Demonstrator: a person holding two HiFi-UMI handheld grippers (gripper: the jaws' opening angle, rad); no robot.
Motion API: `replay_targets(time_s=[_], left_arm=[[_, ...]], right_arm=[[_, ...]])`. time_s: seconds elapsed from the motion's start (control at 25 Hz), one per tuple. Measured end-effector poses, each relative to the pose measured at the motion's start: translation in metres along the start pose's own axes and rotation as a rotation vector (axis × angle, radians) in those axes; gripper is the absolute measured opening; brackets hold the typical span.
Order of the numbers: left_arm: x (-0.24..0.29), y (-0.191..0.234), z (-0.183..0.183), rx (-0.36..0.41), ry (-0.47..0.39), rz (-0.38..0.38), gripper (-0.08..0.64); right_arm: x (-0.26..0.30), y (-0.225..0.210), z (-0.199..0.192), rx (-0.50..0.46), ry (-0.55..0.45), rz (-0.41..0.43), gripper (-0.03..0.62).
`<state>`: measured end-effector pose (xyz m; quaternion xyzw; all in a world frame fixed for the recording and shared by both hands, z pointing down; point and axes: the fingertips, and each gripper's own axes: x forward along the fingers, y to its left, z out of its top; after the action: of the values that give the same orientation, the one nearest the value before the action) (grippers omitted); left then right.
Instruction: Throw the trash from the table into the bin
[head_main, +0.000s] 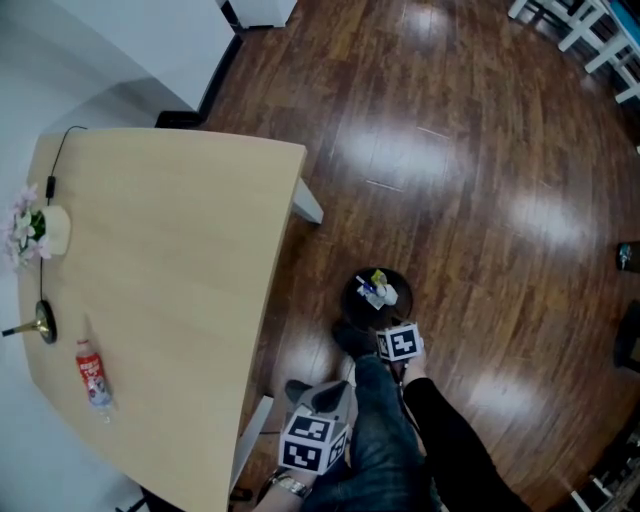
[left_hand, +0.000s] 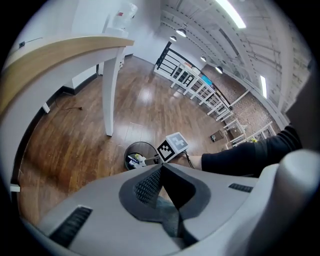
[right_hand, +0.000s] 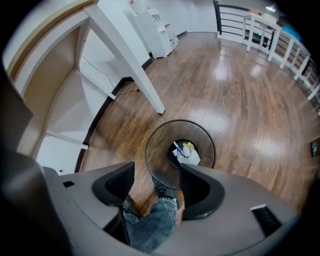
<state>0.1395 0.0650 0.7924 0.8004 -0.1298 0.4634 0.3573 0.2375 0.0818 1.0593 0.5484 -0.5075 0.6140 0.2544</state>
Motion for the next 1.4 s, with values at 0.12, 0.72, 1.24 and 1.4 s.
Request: replay_targets(time_s=[0.12,0.72,1.24,1.4], left_arm=[[-0.003,-0.006,0.007,0.006,-0.014,0.002,0.006],[-0.079,-0.014,0.027,0.011,-0.132,0.052,0.006],[-0.240,0.023,-0.030,-0.177,-0.363,0.223,0.005],[-0.288,0.051,-0.064,-0.279,-0.468,0.307,0.002]], right_arm=[[-0.019,0.004,-0.005,-0.018,-0.005,0.002,0.290],[-0.216,0.113,0.009,-0.211,-0.122,0.131,0.287],[-0.329,0.345,0.019,-0.713,-0.108,0.411,0.283],[-0.328,0.407,0.012,-0.872,-0.083,0.442,0.282]])
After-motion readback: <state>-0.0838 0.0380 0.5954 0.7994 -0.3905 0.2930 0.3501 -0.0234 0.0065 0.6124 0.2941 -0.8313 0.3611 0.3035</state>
